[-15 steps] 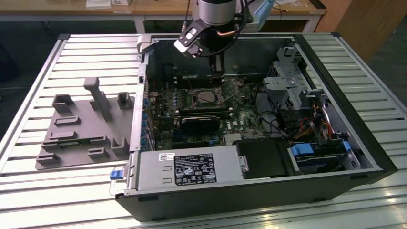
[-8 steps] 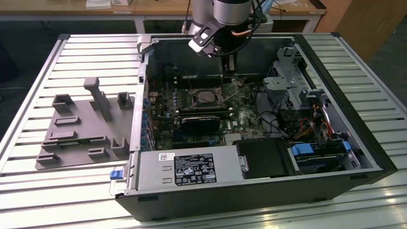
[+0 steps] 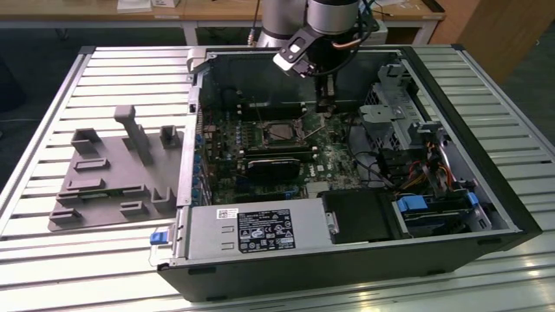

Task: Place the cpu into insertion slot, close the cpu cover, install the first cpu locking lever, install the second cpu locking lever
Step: 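Close the cpu cover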

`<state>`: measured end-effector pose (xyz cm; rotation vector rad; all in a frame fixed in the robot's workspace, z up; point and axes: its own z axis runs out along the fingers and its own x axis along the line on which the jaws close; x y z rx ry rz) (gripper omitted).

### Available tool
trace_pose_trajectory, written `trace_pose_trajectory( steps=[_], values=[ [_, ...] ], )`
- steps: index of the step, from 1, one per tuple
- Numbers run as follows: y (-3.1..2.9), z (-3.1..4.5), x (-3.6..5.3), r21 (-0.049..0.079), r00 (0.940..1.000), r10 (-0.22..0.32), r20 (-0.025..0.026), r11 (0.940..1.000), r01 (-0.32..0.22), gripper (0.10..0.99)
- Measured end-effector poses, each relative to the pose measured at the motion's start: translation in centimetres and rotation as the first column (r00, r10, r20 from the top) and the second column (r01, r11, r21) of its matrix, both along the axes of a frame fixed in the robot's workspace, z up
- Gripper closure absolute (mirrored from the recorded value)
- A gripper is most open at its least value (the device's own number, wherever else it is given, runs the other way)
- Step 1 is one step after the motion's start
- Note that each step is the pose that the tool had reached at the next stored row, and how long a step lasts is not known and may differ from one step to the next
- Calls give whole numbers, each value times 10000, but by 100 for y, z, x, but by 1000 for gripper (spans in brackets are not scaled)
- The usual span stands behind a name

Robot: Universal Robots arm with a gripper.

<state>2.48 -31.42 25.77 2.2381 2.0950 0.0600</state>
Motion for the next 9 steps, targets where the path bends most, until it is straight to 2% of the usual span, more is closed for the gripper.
trace_pose_trajectory(
  steps=[9],
  values=[
    [0,1,184,-3,10000,-10,-1,10000,10,984]
  ],
)
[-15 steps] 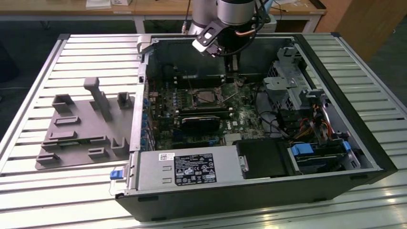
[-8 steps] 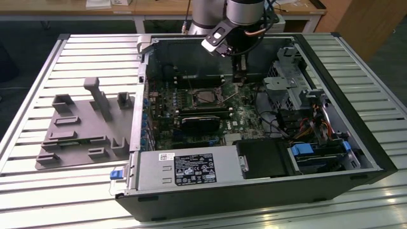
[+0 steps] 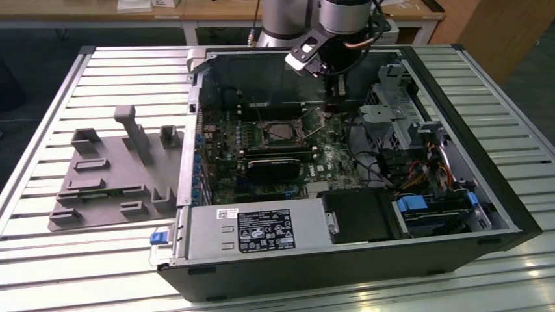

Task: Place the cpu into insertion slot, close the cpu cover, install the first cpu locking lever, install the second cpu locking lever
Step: 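Close the cpu cover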

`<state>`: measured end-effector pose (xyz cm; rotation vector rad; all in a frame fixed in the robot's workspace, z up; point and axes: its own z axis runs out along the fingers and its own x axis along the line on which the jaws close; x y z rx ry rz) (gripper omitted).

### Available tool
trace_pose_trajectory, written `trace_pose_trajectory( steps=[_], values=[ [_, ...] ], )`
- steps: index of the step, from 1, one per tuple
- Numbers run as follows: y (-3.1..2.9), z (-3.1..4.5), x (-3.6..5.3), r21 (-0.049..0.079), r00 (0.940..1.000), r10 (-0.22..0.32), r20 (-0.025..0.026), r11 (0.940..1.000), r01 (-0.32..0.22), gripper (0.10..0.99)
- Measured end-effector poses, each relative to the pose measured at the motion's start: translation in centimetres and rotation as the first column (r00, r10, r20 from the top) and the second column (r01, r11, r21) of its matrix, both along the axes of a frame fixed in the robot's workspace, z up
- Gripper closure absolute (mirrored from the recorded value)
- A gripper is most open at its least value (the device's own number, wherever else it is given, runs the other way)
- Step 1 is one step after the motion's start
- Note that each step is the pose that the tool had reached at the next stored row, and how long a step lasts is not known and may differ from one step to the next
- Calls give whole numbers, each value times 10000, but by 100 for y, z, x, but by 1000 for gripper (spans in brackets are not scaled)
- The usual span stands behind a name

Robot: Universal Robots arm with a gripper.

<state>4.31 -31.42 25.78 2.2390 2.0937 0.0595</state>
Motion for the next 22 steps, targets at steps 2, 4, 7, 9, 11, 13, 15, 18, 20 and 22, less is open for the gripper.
trace_pose_trajectory(
  steps=[2,4,7,9,11,13,15,18,20,22],
  values=[
    [0,0,28,0,10000,-18,0,10000,18,984],
    [0,-1,54,1,10000,-51,1,10000,51,984],
    [0,-6,78,0,10000,-90,0,10000,90,984],
    [0,-14,86,0,9999,-116,-3,9999,116,984],
    [0,-28,91,0,9999,-141,-10,9999,141,984],
    [0,-46,91,-1,9999,-166,-21,9999,166,984],
    [0,-64,92,-2,9998,-191,-31,9998,191,984],
    [0,-92,92,-4,9997,-224,-48,9997,224,984],
    [0,-109,92,-5,9997,-246,-56,9997,246,984],
    [0,-128,92,-7,9996,-264,-64,9997,264,984]
  ],
)
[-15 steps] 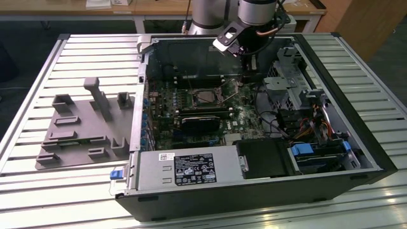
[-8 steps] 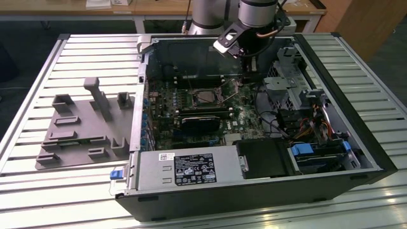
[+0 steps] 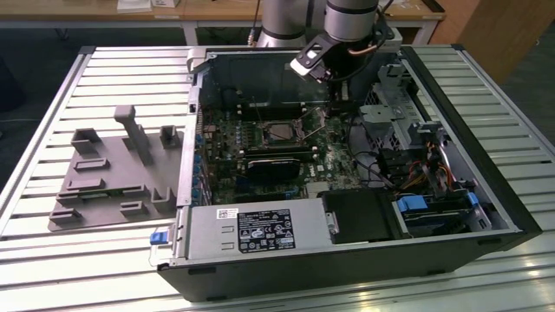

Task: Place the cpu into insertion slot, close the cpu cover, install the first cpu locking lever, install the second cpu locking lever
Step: 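Close the cpu cover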

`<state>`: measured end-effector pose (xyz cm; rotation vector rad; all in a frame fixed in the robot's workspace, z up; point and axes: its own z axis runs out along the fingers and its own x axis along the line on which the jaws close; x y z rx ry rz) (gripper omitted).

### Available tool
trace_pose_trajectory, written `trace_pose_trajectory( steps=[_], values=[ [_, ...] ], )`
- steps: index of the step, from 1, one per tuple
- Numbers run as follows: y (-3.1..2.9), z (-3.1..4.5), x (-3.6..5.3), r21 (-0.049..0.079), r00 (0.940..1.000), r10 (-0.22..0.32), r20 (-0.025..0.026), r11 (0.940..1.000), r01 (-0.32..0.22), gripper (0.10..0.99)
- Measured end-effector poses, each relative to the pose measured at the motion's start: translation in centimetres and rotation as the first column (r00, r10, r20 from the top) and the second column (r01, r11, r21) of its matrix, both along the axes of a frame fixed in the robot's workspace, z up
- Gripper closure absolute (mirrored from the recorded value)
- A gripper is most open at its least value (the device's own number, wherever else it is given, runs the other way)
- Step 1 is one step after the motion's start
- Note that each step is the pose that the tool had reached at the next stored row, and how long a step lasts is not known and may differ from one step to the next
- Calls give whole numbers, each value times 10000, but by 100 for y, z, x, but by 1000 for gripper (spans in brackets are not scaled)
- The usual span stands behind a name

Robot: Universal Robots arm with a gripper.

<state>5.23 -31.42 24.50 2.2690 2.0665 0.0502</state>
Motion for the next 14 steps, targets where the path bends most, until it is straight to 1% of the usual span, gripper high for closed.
trace_pose_trajectory(
  steps=[6,9,14],
  values=[
    [0,-54,0,-1,10000,-28,-19,10000,28,984],
    [0,-79,0,-2,10000,-33,-39,10000,33,984],
    [0,-86,0,-4,10000,-41,-44,10000,41,984]
  ],
)
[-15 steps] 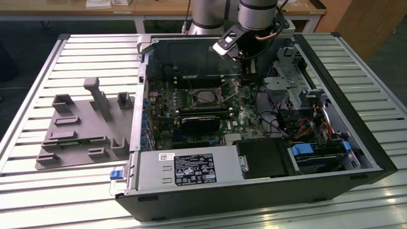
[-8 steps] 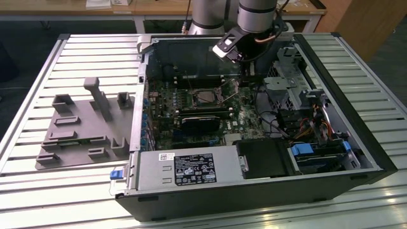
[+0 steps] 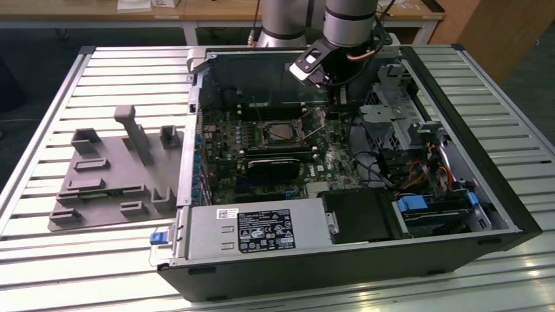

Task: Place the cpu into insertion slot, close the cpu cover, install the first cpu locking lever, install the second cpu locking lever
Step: 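Close the cpu cover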

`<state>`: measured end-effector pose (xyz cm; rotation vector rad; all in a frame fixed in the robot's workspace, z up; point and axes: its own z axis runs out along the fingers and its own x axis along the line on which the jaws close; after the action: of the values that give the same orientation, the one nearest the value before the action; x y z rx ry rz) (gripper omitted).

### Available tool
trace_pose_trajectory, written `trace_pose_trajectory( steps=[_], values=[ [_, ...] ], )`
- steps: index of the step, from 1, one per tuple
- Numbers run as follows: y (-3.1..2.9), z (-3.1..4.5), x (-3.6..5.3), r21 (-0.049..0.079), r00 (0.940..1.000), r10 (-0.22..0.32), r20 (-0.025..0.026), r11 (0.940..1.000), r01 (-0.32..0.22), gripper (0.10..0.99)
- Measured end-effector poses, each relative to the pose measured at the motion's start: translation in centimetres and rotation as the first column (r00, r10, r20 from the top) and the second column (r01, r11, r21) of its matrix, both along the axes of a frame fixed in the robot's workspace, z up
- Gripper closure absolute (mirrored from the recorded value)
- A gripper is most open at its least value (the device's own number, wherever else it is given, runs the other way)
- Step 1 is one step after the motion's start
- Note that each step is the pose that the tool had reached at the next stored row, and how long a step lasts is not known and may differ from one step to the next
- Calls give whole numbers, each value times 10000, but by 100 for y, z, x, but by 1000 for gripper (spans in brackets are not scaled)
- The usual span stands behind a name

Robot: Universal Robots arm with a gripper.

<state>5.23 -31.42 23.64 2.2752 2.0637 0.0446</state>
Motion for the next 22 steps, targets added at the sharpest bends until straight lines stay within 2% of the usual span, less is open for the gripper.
trace_pose_trajectory(
  steps=[3,4,5,6,11,14,19,20,22],
  values=[
    [0,-1,0,1,10000,0,-1,10000,0,984],
    [0,-1,1,2,10000,2,-23,10000,-2,984],
    [0,-2,1,5,10000,2,-84,10000,-2,984],
    [0,-2,2,3,9999,1,-172,10000,-1,984],
    [0,-3,13,1,9973,1,-739,10000,-1,984],
    [0,-4,17,1,9948,0,-1022,10000,0,984],
    [0,-6,22,1,9879,0,-1554,10000,0,984],
    [0,-6,22,1,9874,1,-1582,10000,-1,984],
    [0,-6,22,0,9872,-1,-1593,10000,1,984]
  ],
)
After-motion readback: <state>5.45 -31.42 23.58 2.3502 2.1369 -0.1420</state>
